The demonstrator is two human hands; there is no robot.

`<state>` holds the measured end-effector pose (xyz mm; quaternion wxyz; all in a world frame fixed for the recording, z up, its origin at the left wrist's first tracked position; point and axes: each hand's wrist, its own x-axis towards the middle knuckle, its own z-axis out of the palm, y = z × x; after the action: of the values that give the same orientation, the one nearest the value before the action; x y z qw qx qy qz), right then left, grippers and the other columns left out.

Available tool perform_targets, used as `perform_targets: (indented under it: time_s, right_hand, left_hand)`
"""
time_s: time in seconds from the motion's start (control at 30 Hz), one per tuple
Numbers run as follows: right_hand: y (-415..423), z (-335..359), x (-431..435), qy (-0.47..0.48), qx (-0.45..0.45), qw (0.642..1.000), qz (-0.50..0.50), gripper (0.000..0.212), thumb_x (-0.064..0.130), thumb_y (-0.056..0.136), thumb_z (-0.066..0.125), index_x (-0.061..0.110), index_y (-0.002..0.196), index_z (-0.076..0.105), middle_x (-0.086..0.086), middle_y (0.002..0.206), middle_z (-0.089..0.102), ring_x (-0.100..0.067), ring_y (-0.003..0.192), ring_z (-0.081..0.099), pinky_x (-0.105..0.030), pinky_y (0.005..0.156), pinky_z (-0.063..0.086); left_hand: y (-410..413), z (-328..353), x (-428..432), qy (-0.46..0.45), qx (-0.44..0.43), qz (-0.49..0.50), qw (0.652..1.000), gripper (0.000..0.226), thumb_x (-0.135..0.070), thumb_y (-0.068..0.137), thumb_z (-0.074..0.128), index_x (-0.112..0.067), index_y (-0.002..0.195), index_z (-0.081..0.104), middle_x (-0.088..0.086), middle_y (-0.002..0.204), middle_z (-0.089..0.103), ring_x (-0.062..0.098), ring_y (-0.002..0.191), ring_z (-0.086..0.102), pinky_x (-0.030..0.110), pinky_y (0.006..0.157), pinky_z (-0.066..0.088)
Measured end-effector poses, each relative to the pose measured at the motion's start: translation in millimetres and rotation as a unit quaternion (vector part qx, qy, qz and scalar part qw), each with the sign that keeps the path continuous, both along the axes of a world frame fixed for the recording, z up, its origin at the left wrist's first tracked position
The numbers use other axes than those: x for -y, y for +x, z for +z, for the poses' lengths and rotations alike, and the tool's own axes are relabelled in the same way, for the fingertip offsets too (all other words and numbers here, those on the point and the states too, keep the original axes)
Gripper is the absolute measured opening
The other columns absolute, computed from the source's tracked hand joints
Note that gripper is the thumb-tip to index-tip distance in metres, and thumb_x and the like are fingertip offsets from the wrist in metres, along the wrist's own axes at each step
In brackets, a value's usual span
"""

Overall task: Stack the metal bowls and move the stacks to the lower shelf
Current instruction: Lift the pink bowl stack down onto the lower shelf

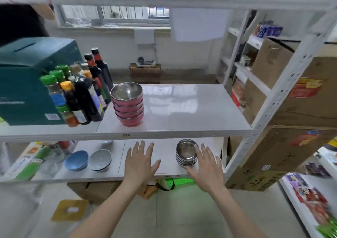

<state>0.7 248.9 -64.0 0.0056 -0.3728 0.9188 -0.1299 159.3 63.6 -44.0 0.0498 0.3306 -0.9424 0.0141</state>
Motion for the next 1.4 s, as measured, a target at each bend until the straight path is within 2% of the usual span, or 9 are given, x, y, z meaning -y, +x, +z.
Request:
perform_targets:
  time_s: [0.1, 0.27, 0.47, 0.73, 0.93, 1.07, 1.17, 1.3, 1.4]
  right_hand:
    - [13.7, 30.6, 6.5, 0.002, -0.007, 1.0, 0.018, 0.087, 0.071, 0.082, 0.029, 0.027, 0.154, 0.012, 0.001, 0.163, 0.009, -0.016, 0.15, 0.006, -0.045, 0.118, 0.011]
    - [35.8, 69.0, 29.1, -0.032, -0.024, 0.997, 0.059, 0.082, 0.068, 0.083, 0.036, 0.026, 0.151, 0.02, 0.0, 0.159, 0.025, -0.019, 0.147, 0.018, -0.042, 0.116, 0.015]
    - [66.0, 95.9, 71.1, -0.037, -0.021, 0.998, 0.049, 0.084, 0.068, 0.086, 0.035, 0.027, 0.154, 0.007, -0.002, 0.164, 0.007, -0.019, 0.15, 0.005, -0.044, 0.118, 0.01]
    - [93.4, 115.0, 137.3, -0.072, -0.009, 0.997, -0.007, 0.083, 0.068, 0.087, 0.036, 0.026, 0.154, 0.01, -0.003, 0.163, 0.008, -0.021, 0.15, 0.006, -0.048, 0.118, 0.013]
    - [74.7, 134.2, 179.5, -0.099, -0.007, 0.994, -0.036, 0.079, 0.066, 0.089, 0.037, 0.027, 0.153, 0.012, -0.004, 0.163, 0.011, -0.021, 0.15, 0.009, -0.049, 0.119, 0.014]
    - [47.1, 145.6, 208.4, -0.104, -0.011, 0.993, -0.047, 0.078, 0.066, 0.09, 0.036, 0.027, 0.153, 0.013, -0.004, 0.163, 0.014, -0.022, 0.149, 0.014, -0.049, 0.117, 0.019]
    - [26.3, 150.9, 228.2, -0.123, 0.016, 0.991, -0.046, 0.078, 0.067, 0.089, 0.036, 0.026, 0.153, 0.016, -0.004, 0.162, 0.017, -0.022, 0.149, 0.016, -0.048, 0.117, 0.021]
    - [3.8, 149.5, 253.3, -0.13, 0.057, 0.989, -0.035, 0.08, 0.07, 0.087, 0.036, 0.029, 0.152, 0.015, -0.001, 0.162, 0.018, -0.02, 0.149, 0.016, -0.048, 0.115, 0.022]
    - [-8.5, 142.3, 267.8, -0.137, 0.091, 0.986, -0.031, 0.08, 0.07, 0.087, 0.037, 0.03, 0.152, 0.016, 0.001, 0.161, 0.019, -0.019, 0.148, 0.017, -0.047, 0.114, 0.022]
  left_hand:
    - [11.8, 32.9, -1.1, -0.007, -0.004, 0.011, 1.0, 0.072, -0.064, 0.092, 0.027, -0.025, 0.152, 0.021, 0.012, 0.156, 0.028, 0.029, 0.145, 0.02, 0.045, 0.117, 0.017]
    - [35.8, 71.0, 4.6, -0.018, -0.041, 0.011, 0.999, 0.07, -0.061, 0.093, 0.033, -0.022, 0.15, 0.027, 0.013, 0.152, 0.035, 0.029, 0.142, 0.026, 0.043, 0.115, 0.022]
    - [72.3, 101.9, 51.1, -0.016, -0.058, -0.002, 0.998, 0.069, -0.061, 0.092, 0.035, -0.023, 0.149, 0.029, 0.012, 0.155, 0.03, 0.031, 0.144, 0.023, 0.044, 0.115, 0.023]
    - [97.3, 125.1, 135.4, -0.043, -0.083, -0.039, 0.995, 0.068, -0.06, 0.091, 0.038, -0.019, 0.146, 0.036, 0.014, 0.146, 0.044, 0.032, 0.136, 0.037, 0.044, 0.11, 0.034]
    - [74.1, 128.4, 181.8, -0.022, -0.097, -0.064, 0.993, 0.074, -0.062, 0.092, 0.033, -0.016, 0.149, 0.027, 0.013, 0.149, 0.039, 0.028, 0.139, 0.031, 0.039, 0.113, 0.03]
    - [44.0, 128.8, 205.3, 0.023, -0.128, -0.061, 0.99, 0.079, -0.068, 0.09, 0.03, -0.017, 0.15, 0.023, 0.01, 0.152, 0.035, 0.026, 0.141, 0.029, 0.038, 0.111, 0.034]
    - [22.6, 128.5, 220.8, 0.106, -0.159, -0.038, 0.981, 0.085, -0.074, 0.084, 0.024, -0.022, 0.151, 0.018, 0.007, 0.155, 0.03, 0.023, 0.142, 0.026, 0.041, 0.106, 0.038]
    - [1.7, 125.4, 240.1, 0.191, -0.161, -0.005, 0.968, 0.091, -0.081, 0.079, 0.016, -0.028, 0.151, 0.013, 0.004, 0.157, 0.023, 0.024, 0.142, 0.026, 0.045, 0.103, 0.042]
    - [-7.8, 115.6, 250.0, 0.24, -0.153, 0.008, 0.959, 0.091, -0.082, 0.078, 0.016, -0.029, 0.152, 0.011, 0.004, 0.158, 0.022, 0.024, 0.144, 0.023, 0.046, 0.106, 0.038]
